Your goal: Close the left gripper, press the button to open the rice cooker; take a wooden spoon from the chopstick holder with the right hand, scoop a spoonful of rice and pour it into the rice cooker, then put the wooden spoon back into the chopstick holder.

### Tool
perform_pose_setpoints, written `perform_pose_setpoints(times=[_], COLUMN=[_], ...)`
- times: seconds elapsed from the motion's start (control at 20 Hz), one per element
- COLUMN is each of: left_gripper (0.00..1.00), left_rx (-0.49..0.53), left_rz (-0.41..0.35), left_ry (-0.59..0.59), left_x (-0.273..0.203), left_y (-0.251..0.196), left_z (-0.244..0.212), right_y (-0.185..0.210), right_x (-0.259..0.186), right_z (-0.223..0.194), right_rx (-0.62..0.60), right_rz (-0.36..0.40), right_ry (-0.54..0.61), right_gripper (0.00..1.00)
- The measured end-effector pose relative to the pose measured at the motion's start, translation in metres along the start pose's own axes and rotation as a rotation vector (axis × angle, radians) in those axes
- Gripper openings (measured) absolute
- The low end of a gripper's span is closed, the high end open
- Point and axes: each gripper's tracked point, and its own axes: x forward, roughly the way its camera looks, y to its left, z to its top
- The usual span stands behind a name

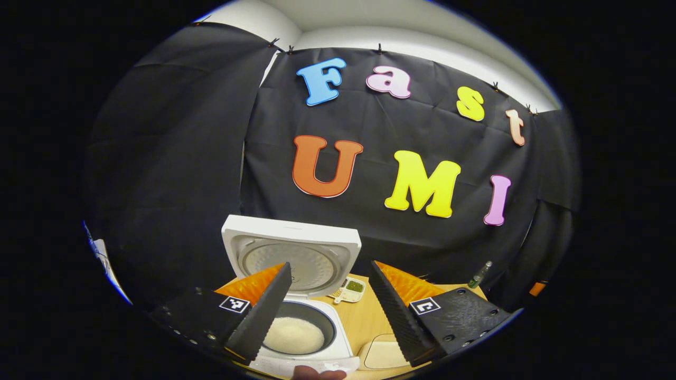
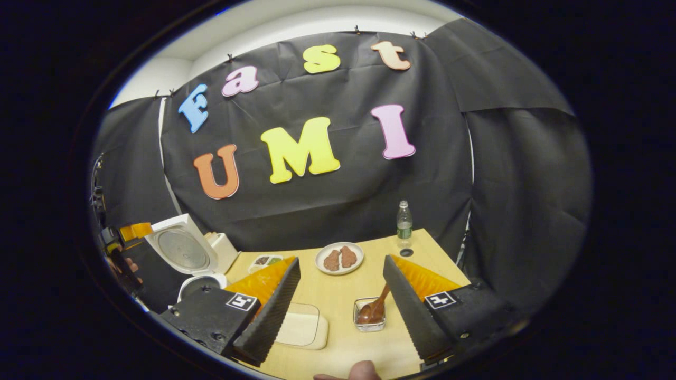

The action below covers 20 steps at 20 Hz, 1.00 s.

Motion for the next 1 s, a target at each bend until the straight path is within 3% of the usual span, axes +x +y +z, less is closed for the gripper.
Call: perform_pose_setpoints(times=[0.25,0.5,0.65,0.9,1.0], left_gripper=[0.94,0.94,0.94,0.94,0.94], left_rx=[-0.005,0.063,0.069,0.074,0.083], left_rz=[-0.053,-0.079,-0.084,-0.063,-0.037], left_ry=[-0.010,0.010,0.017,0.052,0.084], left_x=[-0.024,-0.044,-0.050,-0.045,-0.041], left_y=[-0.038,-0.063,-0.072,-0.076,-0.074], left_z=[-0.013,-0.023,-0.025,-0.042,-0.051], right_y=[-0.029,-0.055,-0.073,-0.102,-0.107], right_x=[0.005,0.036,0.066,0.128,0.147], right_z=[-0.012,-0.038,-0.064,-0.128,-0.142], right_rx=[-0.021,-0.023,-0.021,0.093,0.135], right_rz=[-0.001,0.025,0.030,0.018,0.028], right_ry=[0.024,0.097,0.163,0.320,0.362], right_gripper=[1.00,0.96,1.00,1.00,0.94])
